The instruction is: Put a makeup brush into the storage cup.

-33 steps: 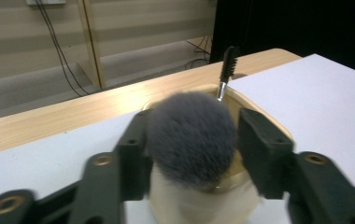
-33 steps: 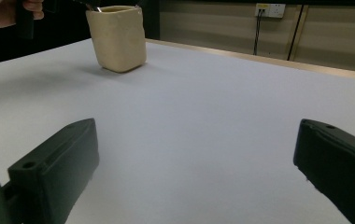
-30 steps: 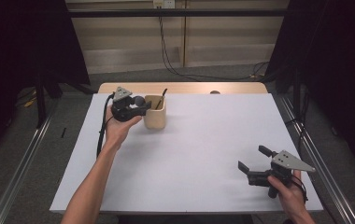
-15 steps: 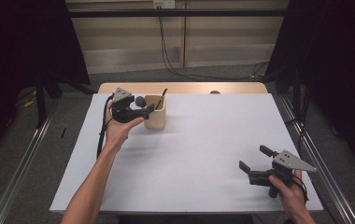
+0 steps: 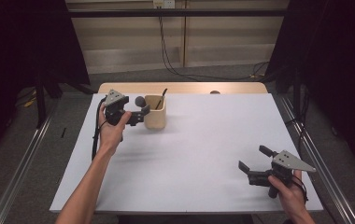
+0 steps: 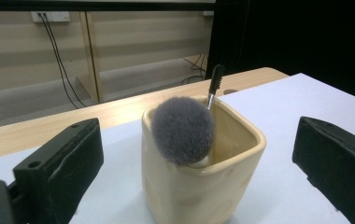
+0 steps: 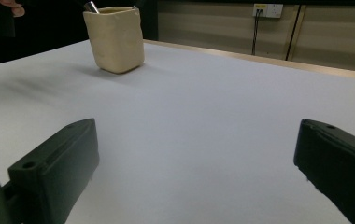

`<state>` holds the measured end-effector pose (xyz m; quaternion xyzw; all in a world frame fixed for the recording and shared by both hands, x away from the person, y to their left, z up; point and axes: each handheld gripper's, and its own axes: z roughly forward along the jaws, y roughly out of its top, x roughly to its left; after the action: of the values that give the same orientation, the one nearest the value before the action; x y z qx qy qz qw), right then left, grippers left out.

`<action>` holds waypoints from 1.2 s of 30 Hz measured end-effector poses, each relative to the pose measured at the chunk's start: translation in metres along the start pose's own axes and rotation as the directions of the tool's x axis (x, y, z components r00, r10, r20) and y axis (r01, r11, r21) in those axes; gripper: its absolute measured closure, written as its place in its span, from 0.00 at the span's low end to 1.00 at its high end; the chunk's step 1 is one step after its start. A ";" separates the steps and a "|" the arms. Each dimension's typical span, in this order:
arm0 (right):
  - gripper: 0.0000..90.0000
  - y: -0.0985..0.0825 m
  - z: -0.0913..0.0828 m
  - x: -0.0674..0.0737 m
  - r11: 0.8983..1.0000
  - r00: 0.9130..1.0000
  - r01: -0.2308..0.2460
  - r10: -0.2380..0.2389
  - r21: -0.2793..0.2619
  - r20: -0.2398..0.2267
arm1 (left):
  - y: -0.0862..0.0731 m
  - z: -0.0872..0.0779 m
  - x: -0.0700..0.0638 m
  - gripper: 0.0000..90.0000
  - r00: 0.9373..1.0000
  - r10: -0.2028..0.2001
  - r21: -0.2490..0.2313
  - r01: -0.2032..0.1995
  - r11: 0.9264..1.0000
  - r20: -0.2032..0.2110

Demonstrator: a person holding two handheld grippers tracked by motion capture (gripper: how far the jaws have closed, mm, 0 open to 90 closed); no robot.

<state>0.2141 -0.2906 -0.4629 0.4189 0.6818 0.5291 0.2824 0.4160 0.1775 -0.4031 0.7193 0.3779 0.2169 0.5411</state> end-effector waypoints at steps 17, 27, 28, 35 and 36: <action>0.00 0.001 0.000 0.001 1.000 1.000 0.006 -0.006 -0.004 0.005 | -0.006 -0.031 -0.001 0.03 1.000 0.007 -0.004 -0.007 1.000 -0.016; 0.00 0.001 0.000 0.001 1.000 1.000 0.005 -0.005 -0.005 0.008 | -0.017 -0.049 -0.001 0.03 1.000 -0.023 -0.010 0.022 1.000 -0.015; 0.00 0.001 0.000 0.001 1.000 1.000 0.005 -0.005 -0.006 0.007 | -0.018 -0.051 -0.001 0.03 1.000 -0.019 -0.014 0.019 1.000 -0.011; 0.00 0.001 0.001 0.001 1.000 1.000 0.013 -0.013 0.003 0.001 | -0.026 -0.063 -0.008 0.03 1.000 0.001 -0.026 -0.001 1.000 -0.022; 0.00 0.001 0.001 0.002 1.000 1.000 0.010 -0.010 0.001 0.001 | -0.027 -0.065 -0.008 0.03 1.000 0.005 -0.025 -0.006 1.000 -0.019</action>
<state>0.2143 -0.2886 -0.4620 0.4160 0.6841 0.5271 0.2850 0.3558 0.2143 -0.4071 0.7113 0.3783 0.2301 0.5460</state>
